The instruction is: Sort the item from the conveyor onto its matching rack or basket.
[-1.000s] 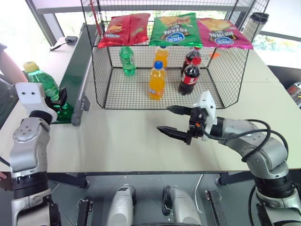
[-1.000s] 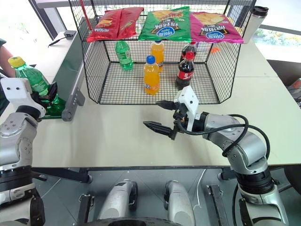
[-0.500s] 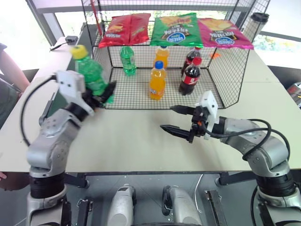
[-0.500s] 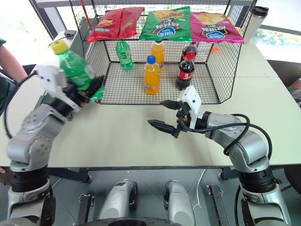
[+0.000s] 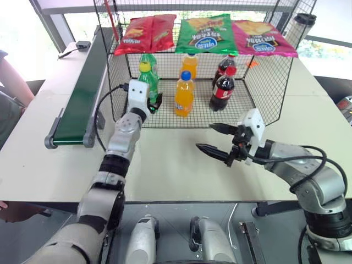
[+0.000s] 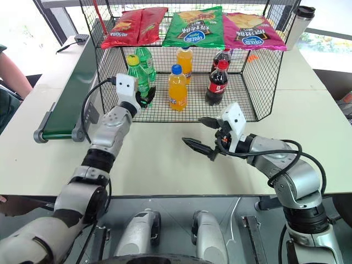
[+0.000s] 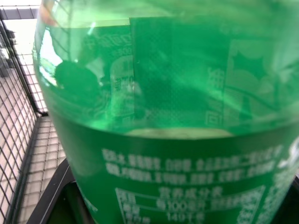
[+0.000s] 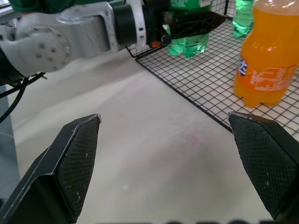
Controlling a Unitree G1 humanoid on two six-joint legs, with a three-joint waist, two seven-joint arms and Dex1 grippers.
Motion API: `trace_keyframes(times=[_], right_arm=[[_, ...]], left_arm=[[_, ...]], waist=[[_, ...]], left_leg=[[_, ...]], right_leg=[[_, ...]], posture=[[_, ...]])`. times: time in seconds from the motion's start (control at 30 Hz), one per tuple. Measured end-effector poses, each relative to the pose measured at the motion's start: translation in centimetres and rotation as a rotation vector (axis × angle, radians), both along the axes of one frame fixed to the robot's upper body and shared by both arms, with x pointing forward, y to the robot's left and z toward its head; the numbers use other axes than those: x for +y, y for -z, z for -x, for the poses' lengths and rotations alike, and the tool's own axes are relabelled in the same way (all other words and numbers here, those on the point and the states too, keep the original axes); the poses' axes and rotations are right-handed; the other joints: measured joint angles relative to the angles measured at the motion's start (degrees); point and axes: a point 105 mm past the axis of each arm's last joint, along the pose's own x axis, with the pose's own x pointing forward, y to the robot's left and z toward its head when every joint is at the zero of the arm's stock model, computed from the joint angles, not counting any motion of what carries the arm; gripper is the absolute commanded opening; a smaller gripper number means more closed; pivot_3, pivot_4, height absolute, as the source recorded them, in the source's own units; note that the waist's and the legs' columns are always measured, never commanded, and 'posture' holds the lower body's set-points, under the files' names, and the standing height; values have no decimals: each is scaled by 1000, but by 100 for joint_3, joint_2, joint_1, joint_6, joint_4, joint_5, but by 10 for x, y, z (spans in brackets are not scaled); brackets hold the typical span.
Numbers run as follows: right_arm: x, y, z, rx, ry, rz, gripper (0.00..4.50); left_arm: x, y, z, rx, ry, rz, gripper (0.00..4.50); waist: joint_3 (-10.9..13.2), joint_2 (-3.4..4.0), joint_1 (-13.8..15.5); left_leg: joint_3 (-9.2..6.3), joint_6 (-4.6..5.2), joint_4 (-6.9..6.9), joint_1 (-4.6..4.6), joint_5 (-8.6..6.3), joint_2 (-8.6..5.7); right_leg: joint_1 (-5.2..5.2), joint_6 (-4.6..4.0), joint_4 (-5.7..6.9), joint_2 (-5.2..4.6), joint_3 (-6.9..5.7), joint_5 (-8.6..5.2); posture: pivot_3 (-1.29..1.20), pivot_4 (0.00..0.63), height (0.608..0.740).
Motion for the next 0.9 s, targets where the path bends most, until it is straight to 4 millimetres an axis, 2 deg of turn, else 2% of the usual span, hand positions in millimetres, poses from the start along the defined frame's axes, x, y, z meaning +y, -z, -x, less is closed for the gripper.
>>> trace_keyframes(times=[0.23, 0.3, 0.33, 0.37, 0.57, 0.9], right_arm=[[-4, -1, 2, -5, 30, -4, 4500], [-5, -1, 1, -7, 40, -5, 4500], [-6, -1, 1, -7, 42, -5, 4500], [-6, -1, 1, -8, 43, -5, 4500], [-6, -1, 1, -8, 47, -5, 4500], [-6, -1, 0, -8, 51, -10, 4500]], left_arm=[[12, 13, -12, 7, -127, -33, 2821], [12, 22, -13, 33, -135, -27, 3865], [12, 25, -13, 40, -136, -25, 4246], [11, 24, -13, 34, -136, -21, 4387], [10, 3, -17, -32, -143, 4, 4387], [19, 8, -7, -23, -142, 11, 4387]], waist=[[0, 0, -5], [0, 0, -5], [0, -1, -6], [0, -1, -4], [-1, -1, -6], [-1, -1, -15]], left_leg=[[0, 0, 1, 5, 0, 1], [1, 0, 1, 4, 0, 0], [2, 0, 1, 3, 0, 0], [2, 0, 1, 3, 0, 0], [2, -1, 3, 10, 0, 0], [1, -1, 3, 11, 0, 1]], right_leg=[[1, 2, 3, -2, 0, -2], [1, -1, 3, -4, 0, 0], [1, -3, 3, -4, 0, 1], [2, -3, 3, -5, 0, 1], [10, -2, 3, -6, -1, 1], [8, -3, 8, -6, 0, 2]], posture=[[0, 150, 740], [0, 150, 740], [0, 150, 740], [0, 150, 740], [0, 150, 740], [0, 150, 740]])
